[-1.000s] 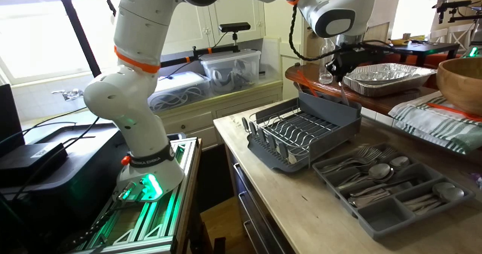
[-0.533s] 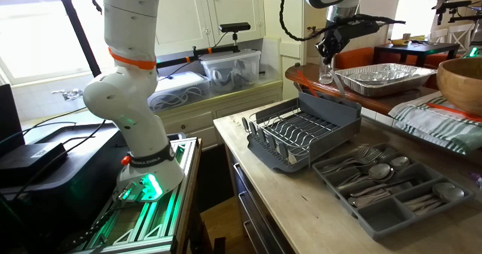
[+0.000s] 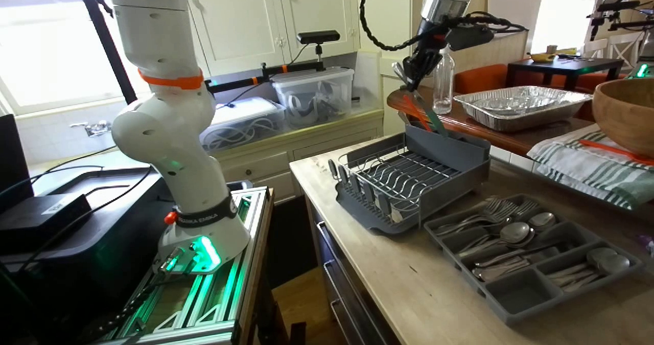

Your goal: Put the spoon and knife on the cutlery holder

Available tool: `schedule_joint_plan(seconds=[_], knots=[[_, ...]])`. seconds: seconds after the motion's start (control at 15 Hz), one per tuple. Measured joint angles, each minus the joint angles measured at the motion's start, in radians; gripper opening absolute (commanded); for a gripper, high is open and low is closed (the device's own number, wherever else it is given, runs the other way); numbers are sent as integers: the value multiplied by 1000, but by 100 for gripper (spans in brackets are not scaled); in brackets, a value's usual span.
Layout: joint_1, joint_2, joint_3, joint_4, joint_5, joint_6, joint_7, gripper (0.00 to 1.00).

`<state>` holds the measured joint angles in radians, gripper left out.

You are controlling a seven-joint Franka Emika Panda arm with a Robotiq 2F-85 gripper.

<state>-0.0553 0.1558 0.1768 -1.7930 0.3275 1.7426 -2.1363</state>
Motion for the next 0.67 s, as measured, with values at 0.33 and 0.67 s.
schedule_joint_plan(seconds=[0.33,0.67], knots=[[-2,-74,-91,-93,-94,-147,-276,2],[-20,-115,-182,-133,-195,-221,-388,9]])
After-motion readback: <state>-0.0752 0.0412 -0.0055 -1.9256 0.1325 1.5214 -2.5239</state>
